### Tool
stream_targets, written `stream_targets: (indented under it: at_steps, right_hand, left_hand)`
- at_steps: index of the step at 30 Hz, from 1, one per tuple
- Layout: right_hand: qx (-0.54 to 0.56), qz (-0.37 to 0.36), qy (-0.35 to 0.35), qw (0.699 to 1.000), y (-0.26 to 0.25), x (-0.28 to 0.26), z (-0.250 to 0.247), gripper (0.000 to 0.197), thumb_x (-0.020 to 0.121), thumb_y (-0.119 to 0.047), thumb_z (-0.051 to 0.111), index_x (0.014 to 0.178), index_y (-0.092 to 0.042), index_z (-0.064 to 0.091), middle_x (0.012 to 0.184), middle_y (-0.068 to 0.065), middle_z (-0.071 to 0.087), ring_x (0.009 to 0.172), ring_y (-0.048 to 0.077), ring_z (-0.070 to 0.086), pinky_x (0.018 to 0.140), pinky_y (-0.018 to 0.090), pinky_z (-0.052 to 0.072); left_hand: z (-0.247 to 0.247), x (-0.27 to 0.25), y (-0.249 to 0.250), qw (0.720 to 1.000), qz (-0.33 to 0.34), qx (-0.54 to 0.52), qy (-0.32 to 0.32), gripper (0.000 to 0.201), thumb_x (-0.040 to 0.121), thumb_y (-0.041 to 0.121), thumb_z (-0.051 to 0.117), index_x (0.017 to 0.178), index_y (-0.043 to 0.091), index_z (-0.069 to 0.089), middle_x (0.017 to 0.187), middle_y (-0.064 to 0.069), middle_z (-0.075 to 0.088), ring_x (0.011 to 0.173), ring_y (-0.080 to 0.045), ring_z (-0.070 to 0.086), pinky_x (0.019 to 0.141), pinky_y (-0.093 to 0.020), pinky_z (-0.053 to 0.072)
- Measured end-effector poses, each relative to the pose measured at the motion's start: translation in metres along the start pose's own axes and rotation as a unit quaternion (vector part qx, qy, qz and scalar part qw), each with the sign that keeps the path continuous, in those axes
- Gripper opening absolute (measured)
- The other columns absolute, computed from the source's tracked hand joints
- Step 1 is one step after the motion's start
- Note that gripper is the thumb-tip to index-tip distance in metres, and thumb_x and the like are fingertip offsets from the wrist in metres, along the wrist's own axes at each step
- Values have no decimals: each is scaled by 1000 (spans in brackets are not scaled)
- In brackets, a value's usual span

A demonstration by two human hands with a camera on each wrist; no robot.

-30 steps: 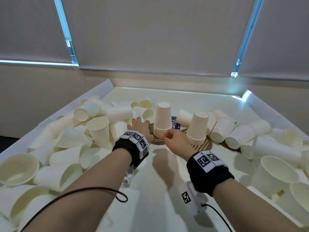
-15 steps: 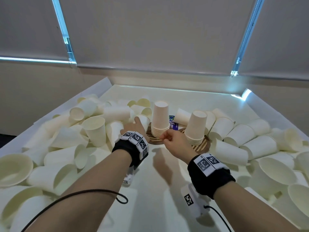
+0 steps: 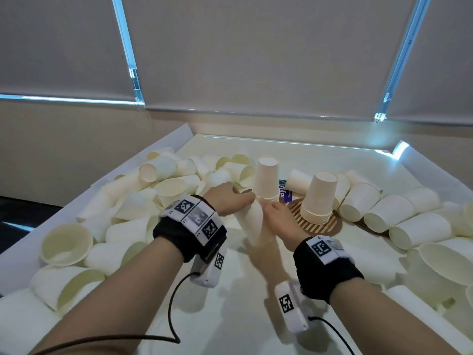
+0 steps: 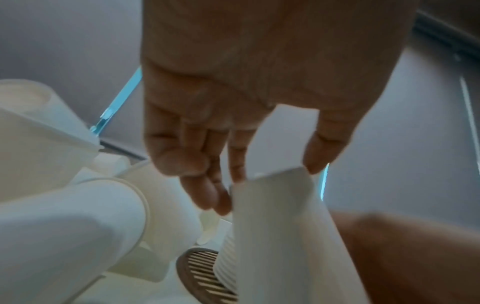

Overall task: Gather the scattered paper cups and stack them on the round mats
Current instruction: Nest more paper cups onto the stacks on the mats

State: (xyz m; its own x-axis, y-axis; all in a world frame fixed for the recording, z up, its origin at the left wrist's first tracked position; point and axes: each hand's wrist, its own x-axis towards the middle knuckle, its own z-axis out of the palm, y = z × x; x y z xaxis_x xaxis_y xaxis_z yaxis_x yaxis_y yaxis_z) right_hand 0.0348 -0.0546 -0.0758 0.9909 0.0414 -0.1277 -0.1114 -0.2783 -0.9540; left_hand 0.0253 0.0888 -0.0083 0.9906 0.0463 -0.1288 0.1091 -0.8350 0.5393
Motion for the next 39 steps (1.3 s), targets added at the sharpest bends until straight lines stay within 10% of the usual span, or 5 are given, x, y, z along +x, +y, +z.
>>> stream_targets:
  at_steps: [5, 18, 27, 35, 39]
  right_hand:
    - [153, 101, -22, 983, -3, -7, -3, 17, 95, -10, 50, 112, -5, 50, 88, 7, 55, 76, 19, 59, 69, 31, 51]
    - [-82, 137, -182, 970, -11, -32, -11, 32, 95, -19, 46, 120, -5, 59, 120, 13, 63, 102, 24, 62, 75, 32, 55]
    - [-14, 57, -56, 997, -21, -29, -26, 10, 91, -6, 53, 89, -7, 62, 96, 13, 59, 85, 26, 57, 74, 35, 49]
    - [27, 69, 90, 993, -28, -22, -38, 16, 93, 0, 40, 88, -6, 54, 84, 9, 50, 84, 28, 50, 62, 30, 39]
    - [57, 89, 118, 987, -24, -18, -43, 15, 94, 0, 33, 98, -4, 47, 82, 12, 44, 92, 28, 43, 75, 36, 40]
  left_hand:
    - [10, 3, -23, 991, -28, 95, 92, 52, 93, 53, 41, 124, 12, 49, 126, -12, 55, 115, -31, 52, 94, -37, 42]
    - [62, -19, -28, 987, -1, 161, 20, 80, 84, 72, 33, 130, 8, 42, 125, -13, 57, 114, -28, 55, 93, -34, 41]
    - [27, 2, -20, 972, 75, 153, 162, 34, 91, 20, 52, 124, 14, 48, 130, -8, 44, 122, -27, 40, 96, -39, 40]
    - [29, 41, -39, 945, 21, 324, 46, 50, 87, 19, 52, 134, 22, 37, 133, -8, 37, 128, -32, 31, 100, -49, 37]
    - [35, 45, -34, 918, 49, 391, 44, 49, 83, 22, 58, 131, 27, 46, 133, -6, 36, 128, -31, 29, 99, -46, 34]
